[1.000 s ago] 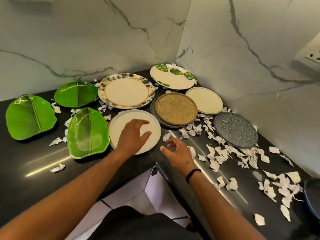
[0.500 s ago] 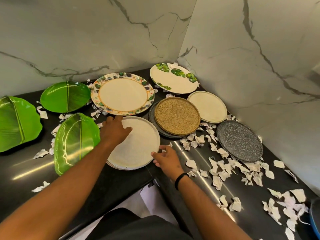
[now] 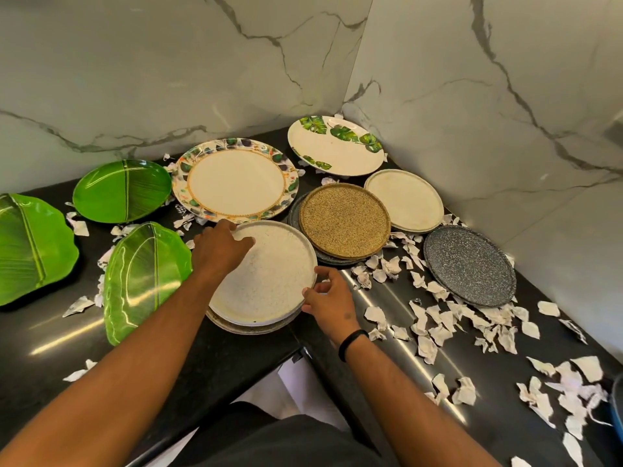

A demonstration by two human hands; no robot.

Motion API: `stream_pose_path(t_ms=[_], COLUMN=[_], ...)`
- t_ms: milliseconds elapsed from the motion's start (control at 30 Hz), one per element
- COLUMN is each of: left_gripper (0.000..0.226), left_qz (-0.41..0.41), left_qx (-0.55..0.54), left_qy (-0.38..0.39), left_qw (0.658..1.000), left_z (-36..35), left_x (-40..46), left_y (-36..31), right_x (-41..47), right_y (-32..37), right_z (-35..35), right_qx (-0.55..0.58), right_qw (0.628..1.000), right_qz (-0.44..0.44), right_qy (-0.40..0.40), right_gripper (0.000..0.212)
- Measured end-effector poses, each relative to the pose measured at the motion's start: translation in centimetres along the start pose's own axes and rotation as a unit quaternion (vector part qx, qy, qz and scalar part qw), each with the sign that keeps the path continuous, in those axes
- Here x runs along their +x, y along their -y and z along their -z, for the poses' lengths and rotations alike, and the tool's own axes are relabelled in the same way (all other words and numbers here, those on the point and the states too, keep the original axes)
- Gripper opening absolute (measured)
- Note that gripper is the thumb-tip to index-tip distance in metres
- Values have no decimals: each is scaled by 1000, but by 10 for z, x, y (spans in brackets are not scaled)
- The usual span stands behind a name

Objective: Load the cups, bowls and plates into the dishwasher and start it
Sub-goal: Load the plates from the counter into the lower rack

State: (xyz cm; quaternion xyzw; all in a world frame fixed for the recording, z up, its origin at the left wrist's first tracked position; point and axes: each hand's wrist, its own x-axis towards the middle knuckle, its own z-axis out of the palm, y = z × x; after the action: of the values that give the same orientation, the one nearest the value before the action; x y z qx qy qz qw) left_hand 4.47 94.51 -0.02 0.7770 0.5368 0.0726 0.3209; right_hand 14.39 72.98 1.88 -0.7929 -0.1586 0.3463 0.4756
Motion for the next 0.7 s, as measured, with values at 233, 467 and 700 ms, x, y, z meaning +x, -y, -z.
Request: stream_pose_path(t_ms=[233, 467, 700], left_gripper=[58, 46, 44], left_qz=[-41, -62, -61], left_qx=[-54, -226, -320], left_qy=[-57, -60, 5], left_qw=[996, 970, 946], left_z=[13, 11, -28], left_x=[-16, -41, -80], left_y=[-15, -65, -117], right_x=[-5, -2, -40], right_y=[6, 13, -9], right_z=[13, 50, 110], right_qx=[53, 127, 207], right_qw=[995, 968, 938], right_qz=[35, 42, 36], right_qy=[-82, -211, -277], right_gripper=[35, 30, 27])
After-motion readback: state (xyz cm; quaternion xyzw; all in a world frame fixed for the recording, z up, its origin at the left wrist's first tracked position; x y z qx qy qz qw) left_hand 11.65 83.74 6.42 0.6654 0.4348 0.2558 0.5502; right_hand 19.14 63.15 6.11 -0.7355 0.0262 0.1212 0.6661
